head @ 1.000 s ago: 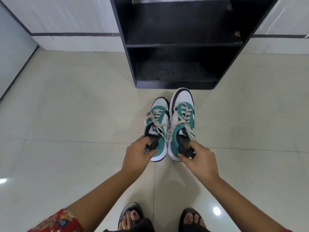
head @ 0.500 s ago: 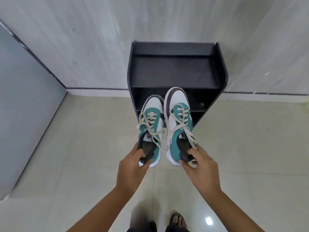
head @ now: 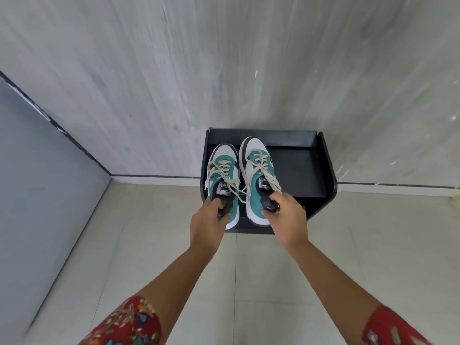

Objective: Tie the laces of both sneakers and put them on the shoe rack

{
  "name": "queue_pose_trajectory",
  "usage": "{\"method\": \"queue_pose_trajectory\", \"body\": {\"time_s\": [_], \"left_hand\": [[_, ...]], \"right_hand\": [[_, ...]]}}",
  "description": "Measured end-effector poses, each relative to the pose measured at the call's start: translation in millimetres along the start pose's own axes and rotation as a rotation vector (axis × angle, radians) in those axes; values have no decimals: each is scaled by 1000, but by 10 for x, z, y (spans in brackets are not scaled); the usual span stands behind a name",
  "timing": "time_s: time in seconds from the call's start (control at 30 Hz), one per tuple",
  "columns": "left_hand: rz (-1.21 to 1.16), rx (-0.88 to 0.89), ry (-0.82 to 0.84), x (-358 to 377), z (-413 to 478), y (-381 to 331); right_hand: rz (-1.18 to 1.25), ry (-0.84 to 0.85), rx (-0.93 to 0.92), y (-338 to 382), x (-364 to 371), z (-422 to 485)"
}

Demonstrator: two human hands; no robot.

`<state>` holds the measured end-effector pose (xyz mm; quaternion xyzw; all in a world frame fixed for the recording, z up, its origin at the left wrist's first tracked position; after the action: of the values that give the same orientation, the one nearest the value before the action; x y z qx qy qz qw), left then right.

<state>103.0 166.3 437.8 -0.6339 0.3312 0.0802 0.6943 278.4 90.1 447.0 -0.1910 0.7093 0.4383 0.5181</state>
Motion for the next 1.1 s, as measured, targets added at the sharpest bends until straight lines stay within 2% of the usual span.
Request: {"method": "queue_pose_trajectory", "body": {"time_s": [0.43, 0.87, 1.1], "left_hand": [[19, -53, -1, 271, 482, 235], [-60, -65, 21, 305, 453, 260], [-81, -116, -4, 88, 411, -62]], "right_hand": [[-55, 64, 122, 125, 372, 434], [-170, 84, 84, 163, 513, 389], [-173, 50, 62, 274, 224, 283]]}}
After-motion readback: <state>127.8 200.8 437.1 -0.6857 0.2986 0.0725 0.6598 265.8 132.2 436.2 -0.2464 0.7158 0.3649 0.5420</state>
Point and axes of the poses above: each hand's wrist, its own z-axis towards the middle knuckle, its own x-axis out of the palm, y = z × x, the point moved 3 cm from there along z, towards the middle knuckle, and after that the axes turned 15 degrees about -z, right-handed, at the moved point
